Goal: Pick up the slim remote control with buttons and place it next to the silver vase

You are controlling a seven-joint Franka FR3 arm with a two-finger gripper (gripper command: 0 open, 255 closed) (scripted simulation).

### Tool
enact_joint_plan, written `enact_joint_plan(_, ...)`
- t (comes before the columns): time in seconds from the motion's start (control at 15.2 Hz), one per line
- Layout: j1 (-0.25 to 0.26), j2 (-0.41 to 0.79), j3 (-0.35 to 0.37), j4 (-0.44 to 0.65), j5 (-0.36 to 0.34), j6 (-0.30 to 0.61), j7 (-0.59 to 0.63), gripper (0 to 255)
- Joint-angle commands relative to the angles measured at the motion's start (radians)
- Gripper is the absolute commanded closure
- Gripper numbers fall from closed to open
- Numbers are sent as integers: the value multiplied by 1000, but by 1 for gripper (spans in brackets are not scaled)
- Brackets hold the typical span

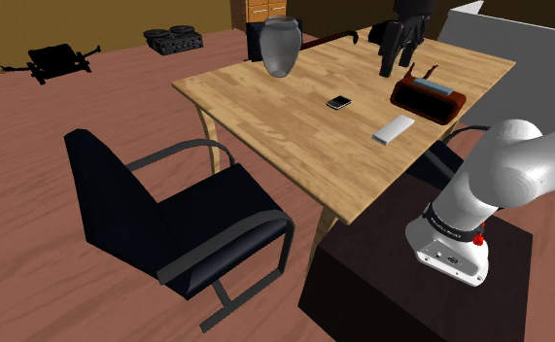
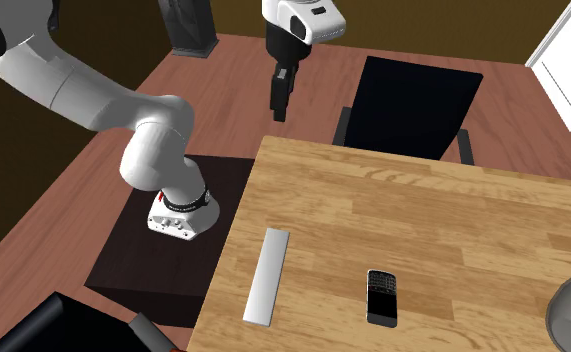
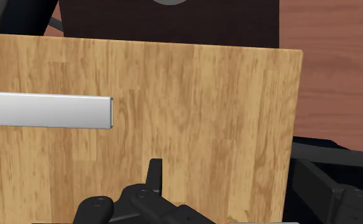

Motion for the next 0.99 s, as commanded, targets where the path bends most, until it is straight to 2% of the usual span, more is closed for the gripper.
enact_joint_plan(0.0, 0, 0, 0, 0, 0, 0, 0, 0)
enact_joint_plan(0.46, 64, -191, -167, -247, -156, 80, -385, 0)
enact_joint_plan(0.92, 89, -296, -399, -409, -379, 183, -782, 0)
